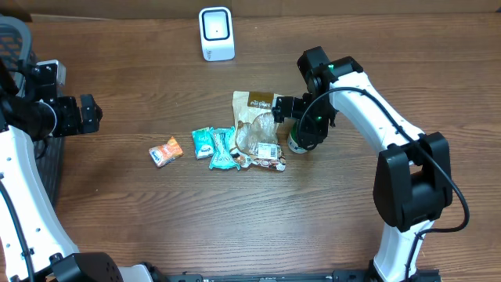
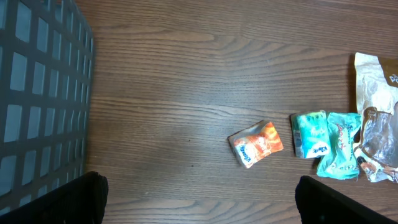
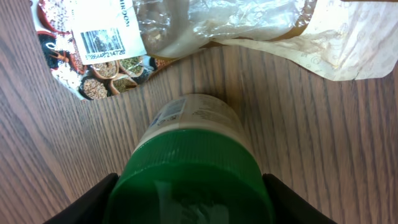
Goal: Scan the item barcode
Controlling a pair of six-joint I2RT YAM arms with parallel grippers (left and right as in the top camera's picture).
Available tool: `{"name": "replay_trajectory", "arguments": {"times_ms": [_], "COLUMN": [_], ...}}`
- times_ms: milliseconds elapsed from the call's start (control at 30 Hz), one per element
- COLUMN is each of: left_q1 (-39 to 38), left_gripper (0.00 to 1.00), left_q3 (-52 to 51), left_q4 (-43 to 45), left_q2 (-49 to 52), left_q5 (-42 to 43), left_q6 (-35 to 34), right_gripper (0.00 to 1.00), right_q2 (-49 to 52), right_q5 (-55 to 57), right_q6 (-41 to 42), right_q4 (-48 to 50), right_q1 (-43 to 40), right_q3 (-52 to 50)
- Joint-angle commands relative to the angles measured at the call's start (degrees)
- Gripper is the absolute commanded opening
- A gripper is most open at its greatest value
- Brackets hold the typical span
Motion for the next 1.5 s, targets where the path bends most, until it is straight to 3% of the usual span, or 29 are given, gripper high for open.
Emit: {"name": "replay_trajectory", "arguments": {"times_ms": [0,133,300,500,567,767,1000,1200,1467], "left_q1": [-0.02,-0.02,-0.02,-0.02,-0.02,-0.02,-0.02,-0.02,-0.02], "left_gripper": [0.99,1.0,1.0,1.0,1.0,0.99,1.0,1.0,1.0], "left_q3": [1.29,1.29,1.29,1.29,1.29,1.29,1.29,1.29,1.29], "left_q4": [0.04,0.04,0.04,0.04,0.04,0.04,0.04,0.04,0.04], "left_q2": [-1.62,-1.62,-1.62,-1.62,-1.62,-1.62,-1.62,-1.62,-1.62], "left_q5": [0.66,0.66,0.66,0.66,0.66,0.66,0.66,0.66,0.66], "left_q6": [1.51,1.51,1.53,1.51,1.51,1.51,1.51,1.51,1.53], "right_gripper": [0.8,1.0,1.0,1.0,1.0,1.0,1.0,0.95,0.95], "right_q2": [-0.46,-0.46,-0.52,-1.07,-1.18,-1.18,-1.11,-1.11,-1.11], "right_q5": [-1.42,-1.42,-1.42,-3.02,-5.68,-8.55,-5.99,7.91,8.22], "right_q6": [0.57,0.59,1.01,10.62,18.97,57.94,61.46,74.53,75.32], "right_q4": [-0.26,-0.72,-1.27,-7.39,-10.73,-13.27,-16.41,-15.96,-11.47], "right_q1": [-0.22,-0.22,-0.15,0.2,0.24,0.22,0.26,0.26,0.28], "right_q3": [-0.2,-0.17,0.17,8.41,14.23,24.79,22.14,19.67,12.17]}}
